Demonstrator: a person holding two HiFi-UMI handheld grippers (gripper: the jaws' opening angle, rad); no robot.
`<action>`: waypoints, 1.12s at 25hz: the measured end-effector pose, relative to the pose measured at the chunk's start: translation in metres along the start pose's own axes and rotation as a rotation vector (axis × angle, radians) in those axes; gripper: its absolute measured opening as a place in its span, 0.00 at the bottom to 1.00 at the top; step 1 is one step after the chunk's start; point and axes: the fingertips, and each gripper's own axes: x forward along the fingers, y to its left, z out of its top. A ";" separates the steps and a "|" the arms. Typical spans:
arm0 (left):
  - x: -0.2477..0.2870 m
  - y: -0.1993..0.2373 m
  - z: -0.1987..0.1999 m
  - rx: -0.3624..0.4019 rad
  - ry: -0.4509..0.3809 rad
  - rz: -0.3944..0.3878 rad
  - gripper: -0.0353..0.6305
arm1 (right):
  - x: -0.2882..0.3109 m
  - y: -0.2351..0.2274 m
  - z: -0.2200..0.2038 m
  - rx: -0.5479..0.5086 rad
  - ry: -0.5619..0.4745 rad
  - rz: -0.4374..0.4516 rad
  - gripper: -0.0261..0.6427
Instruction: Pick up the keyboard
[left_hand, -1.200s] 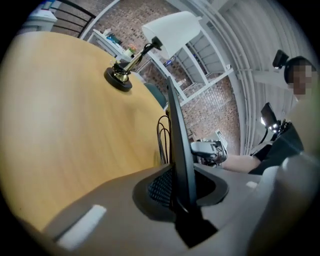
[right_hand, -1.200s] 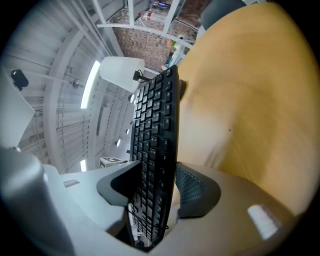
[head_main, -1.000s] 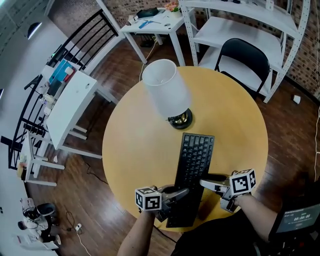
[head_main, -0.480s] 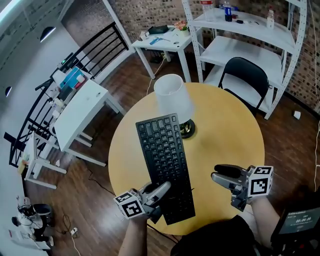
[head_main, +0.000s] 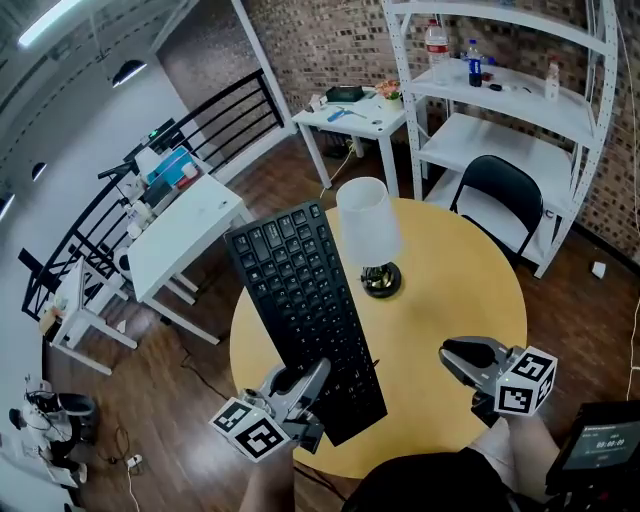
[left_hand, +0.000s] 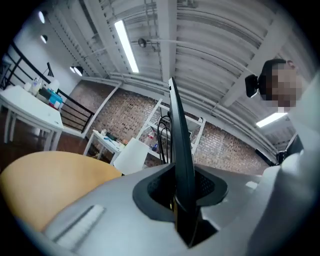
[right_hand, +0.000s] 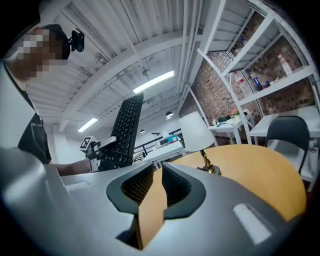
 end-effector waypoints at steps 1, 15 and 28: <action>-0.005 -0.004 0.004 0.015 -0.012 0.020 0.48 | -0.003 0.002 0.003 -0.009 -0.005 -0.007 0.12; -0.081 -0.026 0.038 0.171 -0.177 0.304 0.48 | -0.023 0.013 0.037 -0.101 -0.040 -0.076 0.04; -0.078 -0.028 0.031 0.099 -0.180 0.267 0.48 | -0.023 0.015 0.047 -0.125 -0.035 -0.104 0.04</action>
